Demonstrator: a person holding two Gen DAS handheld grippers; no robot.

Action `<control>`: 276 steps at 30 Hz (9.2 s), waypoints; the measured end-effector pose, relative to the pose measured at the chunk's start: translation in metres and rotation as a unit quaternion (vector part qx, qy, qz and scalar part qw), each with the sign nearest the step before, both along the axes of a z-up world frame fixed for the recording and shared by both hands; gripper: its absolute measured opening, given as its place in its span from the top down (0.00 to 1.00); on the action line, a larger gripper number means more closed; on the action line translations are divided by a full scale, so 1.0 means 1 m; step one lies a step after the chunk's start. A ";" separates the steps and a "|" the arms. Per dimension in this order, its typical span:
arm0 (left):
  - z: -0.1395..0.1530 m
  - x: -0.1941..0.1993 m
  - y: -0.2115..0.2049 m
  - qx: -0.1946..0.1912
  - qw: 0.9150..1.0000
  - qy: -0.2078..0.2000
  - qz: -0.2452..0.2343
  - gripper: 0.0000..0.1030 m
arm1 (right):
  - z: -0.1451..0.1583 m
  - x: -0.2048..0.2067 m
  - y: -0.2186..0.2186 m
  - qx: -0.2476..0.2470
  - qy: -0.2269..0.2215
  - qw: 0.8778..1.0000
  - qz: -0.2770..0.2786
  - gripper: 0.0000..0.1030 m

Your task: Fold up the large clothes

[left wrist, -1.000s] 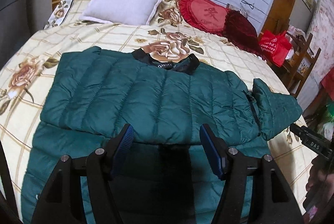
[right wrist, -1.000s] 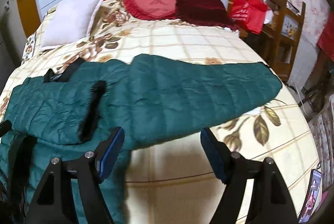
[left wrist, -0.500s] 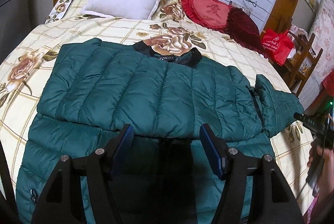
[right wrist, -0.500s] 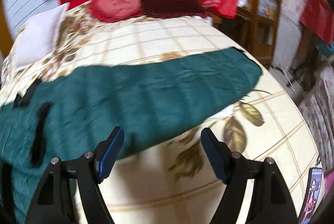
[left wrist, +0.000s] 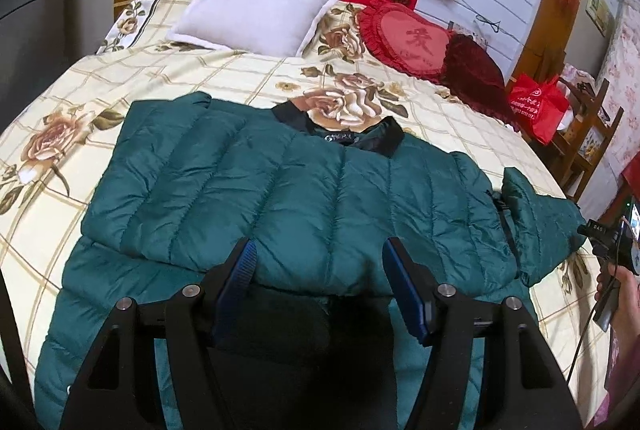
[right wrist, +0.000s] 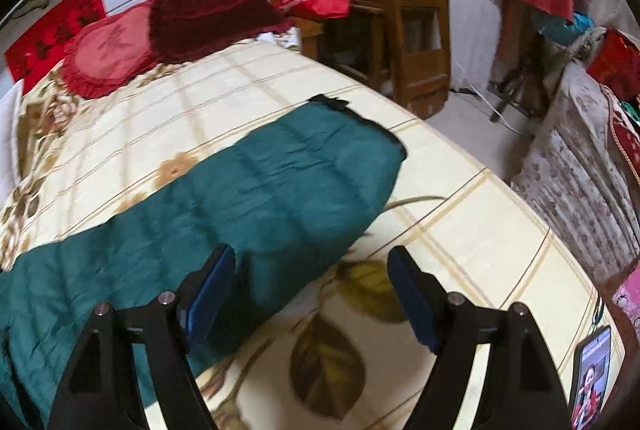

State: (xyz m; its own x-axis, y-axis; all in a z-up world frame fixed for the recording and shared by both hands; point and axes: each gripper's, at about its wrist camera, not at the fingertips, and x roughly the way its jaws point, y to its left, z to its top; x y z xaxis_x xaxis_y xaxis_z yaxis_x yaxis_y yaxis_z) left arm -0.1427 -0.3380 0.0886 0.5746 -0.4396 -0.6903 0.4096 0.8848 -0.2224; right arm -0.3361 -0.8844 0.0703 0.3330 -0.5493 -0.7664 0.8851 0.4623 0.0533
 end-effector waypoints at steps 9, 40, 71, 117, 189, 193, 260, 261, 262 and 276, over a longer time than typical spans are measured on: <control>-0.011 0.000 0.000 0.009 1.000 0.012 -0.008 0.29 | -0.022 0.006 -0.048 0.028 -0.032 0.999 -0.029 0.21; 0.015 -0.027 0.049 -0.009 1.000 0.006 -0.002 0.29 | 0.115 0.023 0.180 -0.019 -0.186 0.931 0.313 0.91; 0.007 0.001 -0.019 -0.100 0.989 0.105 -0.031 0.29 | 0.039 0.065 0.339 0.064 -0.084 0.871 0.479 0.33; 0.002 0.078 0.107 0.006 0.996 0.078 0.048 0.61 | -0.002 0.149 0.310 0.063 -0.031 0.923 0.379 0.32; -0.029 0.100 0.037 0.094 0.995 0.000 0.043 0.29 | 0.028 0.121 0.328 -0.035 -0.001 0.925 0.378 0.26; -0.028 0.098 0.037 0.098 0.994 0.001 0.040 0.29 | -0.008 0.135 0.337 -0.036 0.073 0.921 0.380 0.23; -0.021 -0.120 0.181 0.090 0.995 0.023 0.019 0.29 | -0.002 -0.069 0.439 0.023 0.022 0.943 0.330 0.18; -0.019 -0.121 0.184 0.086 0.996 0.024 0.020 0.29 | -0.002 -0.070 0.439 0.023 0.023 0.943 0.330 0.18; -0.018 -0.122 0.186 0.085 0.996 0.025 0.022 0.29 | -0.002 -0.070 0.439 0.023 0.022 0.944 0.329 0.18; -0.017 -0.127 0.228 0.071 0.995 0.053 0.042 0.29 | -0.001 -0.082 0.437 0.027 0.018 0.945 0.325 0.18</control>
State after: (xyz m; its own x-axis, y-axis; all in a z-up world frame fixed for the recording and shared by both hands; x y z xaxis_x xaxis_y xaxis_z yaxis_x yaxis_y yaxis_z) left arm -0.2694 -0.1101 0.0715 0.5267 -0.2861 -0.8005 0.3131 0.9407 -0.1302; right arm -0.4182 -0.4479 0.0691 0.5592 -0.1973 -0.8052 0.4172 0.9063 0.0677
